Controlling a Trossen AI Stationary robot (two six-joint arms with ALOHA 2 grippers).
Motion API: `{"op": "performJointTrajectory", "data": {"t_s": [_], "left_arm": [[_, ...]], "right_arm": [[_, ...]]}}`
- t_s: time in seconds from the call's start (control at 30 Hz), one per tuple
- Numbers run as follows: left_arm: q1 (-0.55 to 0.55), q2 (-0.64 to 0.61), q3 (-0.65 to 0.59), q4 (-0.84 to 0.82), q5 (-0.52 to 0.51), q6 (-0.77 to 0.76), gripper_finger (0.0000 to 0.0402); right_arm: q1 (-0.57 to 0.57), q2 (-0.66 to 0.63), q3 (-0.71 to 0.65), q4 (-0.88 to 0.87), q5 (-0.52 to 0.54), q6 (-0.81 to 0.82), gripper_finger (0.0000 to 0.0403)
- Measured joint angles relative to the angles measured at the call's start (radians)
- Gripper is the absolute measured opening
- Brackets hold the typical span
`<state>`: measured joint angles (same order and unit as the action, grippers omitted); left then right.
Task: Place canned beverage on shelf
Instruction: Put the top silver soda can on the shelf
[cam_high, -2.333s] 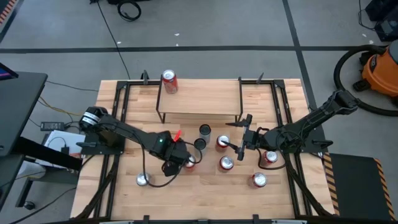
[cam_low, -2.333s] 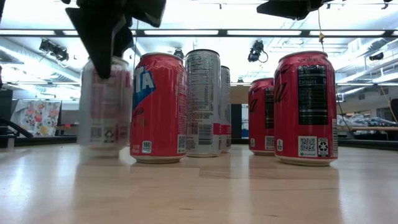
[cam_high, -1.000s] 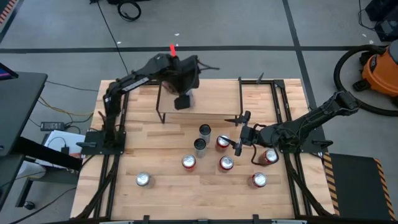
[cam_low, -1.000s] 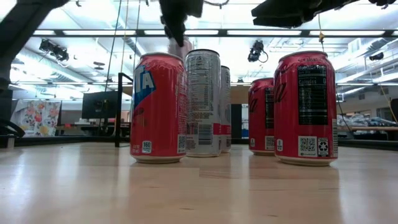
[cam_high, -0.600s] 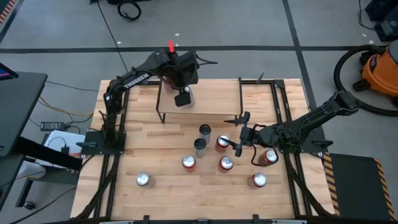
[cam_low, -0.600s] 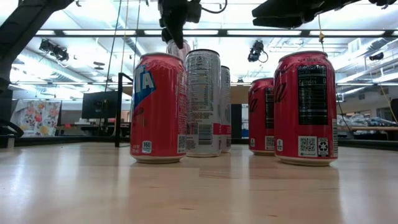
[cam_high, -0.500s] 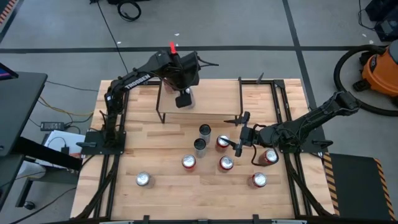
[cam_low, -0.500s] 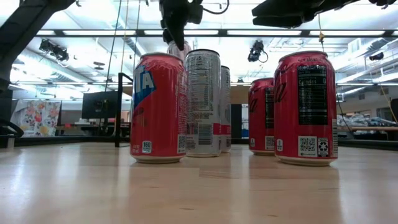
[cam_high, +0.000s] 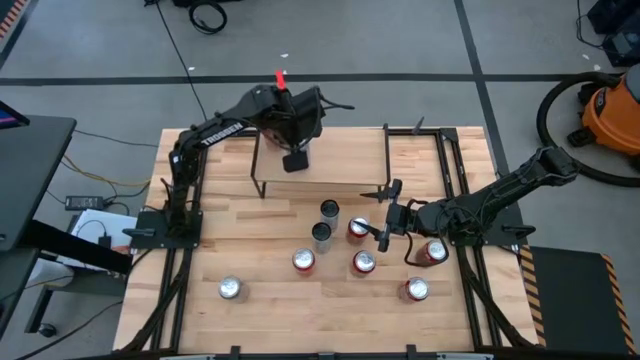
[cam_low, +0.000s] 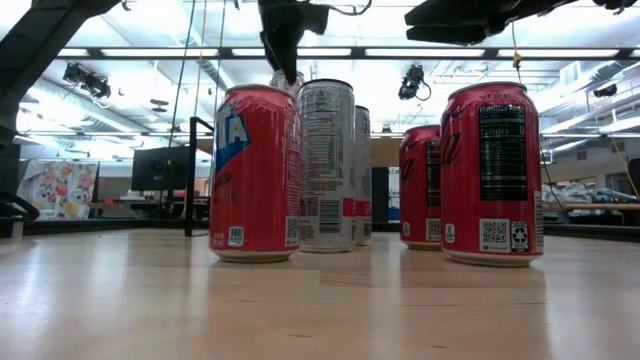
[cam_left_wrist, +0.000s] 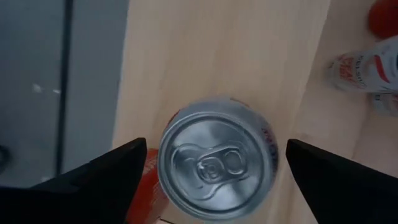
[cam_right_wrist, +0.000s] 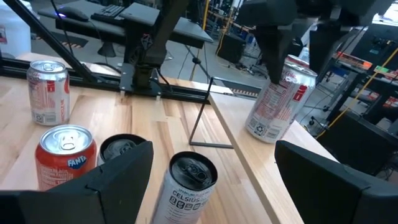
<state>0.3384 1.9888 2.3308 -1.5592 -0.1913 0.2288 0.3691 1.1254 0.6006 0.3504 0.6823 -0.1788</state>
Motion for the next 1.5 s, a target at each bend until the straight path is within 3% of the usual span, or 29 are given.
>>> {"op": "performJointTrajectory", "data": {"t_s": [0.2,0.57,0.7,0.9,1.2,1.37,1.5], "left_arm": [[-0.089,-0.041,0.018,0.015,-0.151,-0.001,0.0398],[-0.313,-0.226,-0.035,-0.007,-0.312,-0.232,0.0389],[-0.387,-0.315,-0.196,0.028,-0.392,-0.318,0.0389],[-0.473,-0.512,-0.561,0.244,-0.429,-0.406,0.0389],[-0.476,-0.721,-0.963,0.609,-0.504,-0.419,0.0389],[-0.441,-0.749,-1.122,0.760,-0.561,-0.414,0.0389],[-0.412,-0.749,-1.233,0.858,-0.620,-0.339,0.0388]], "right_arm": [[0.000,0.000,0.000,-0.012,0.001,0.012,0.0348],[0.000,0.007,0.000,-0.015,0.008,0.036,0.0348],[-0.001,0.050,0.000,0.012,0.015,0.044,0.0348],[-0.024,0.137,0.079,0.001,0.011,0.040,0.0348],[-0.101,0.269,0.255,-0.102,-0.013,-0.012,0.0348],[-0.237,0.280,0.322,-0.124,-0.185,0.002,0.0348],[-0.367,0.280,0.351,-0.128,-0.264,-0.005,0.0348]]}}
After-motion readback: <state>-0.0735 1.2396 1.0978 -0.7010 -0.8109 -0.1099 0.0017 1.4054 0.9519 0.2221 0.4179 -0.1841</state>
